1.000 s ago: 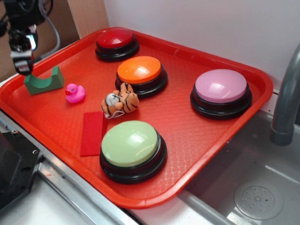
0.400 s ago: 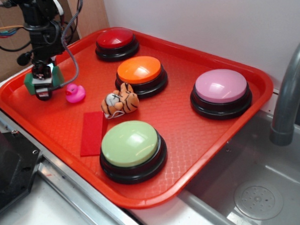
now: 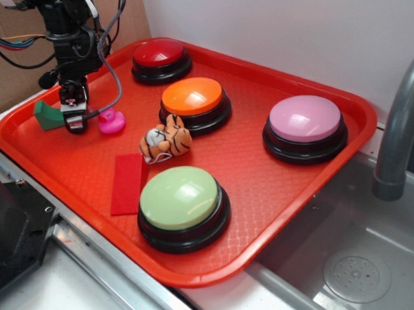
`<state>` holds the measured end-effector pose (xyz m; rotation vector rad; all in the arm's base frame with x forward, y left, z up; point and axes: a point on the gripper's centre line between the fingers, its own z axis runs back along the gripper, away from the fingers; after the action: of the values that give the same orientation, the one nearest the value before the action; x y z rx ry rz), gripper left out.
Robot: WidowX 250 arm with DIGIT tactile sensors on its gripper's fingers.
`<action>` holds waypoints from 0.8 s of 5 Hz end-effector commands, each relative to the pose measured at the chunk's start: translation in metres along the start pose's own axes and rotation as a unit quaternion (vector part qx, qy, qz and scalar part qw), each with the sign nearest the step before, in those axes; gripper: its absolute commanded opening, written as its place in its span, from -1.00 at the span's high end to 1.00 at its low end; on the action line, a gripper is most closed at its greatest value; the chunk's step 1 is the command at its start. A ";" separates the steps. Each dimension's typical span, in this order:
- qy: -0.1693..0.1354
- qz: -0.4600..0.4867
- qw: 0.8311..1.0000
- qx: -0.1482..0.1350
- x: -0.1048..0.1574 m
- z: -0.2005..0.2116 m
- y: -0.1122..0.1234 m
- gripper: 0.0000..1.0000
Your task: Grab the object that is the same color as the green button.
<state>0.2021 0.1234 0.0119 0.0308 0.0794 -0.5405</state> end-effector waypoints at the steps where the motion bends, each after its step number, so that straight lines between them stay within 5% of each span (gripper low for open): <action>1: 0.033 0.060 0.996 0.056 -0.007 0.048 0.005 1.00; 2: 0.058 0.189 0.975 0.098 0.000 0.099 -0.029 1.00; 3: 0.059 0.243 0.966 0.063 0.013 0.152 -0.060 1.00; 4: 0.027 0.227 0.972 0.048 0.034 0.207 -0.099 1.00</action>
<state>0.1880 0.0150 0.1985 0.1483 0.1461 -0.0907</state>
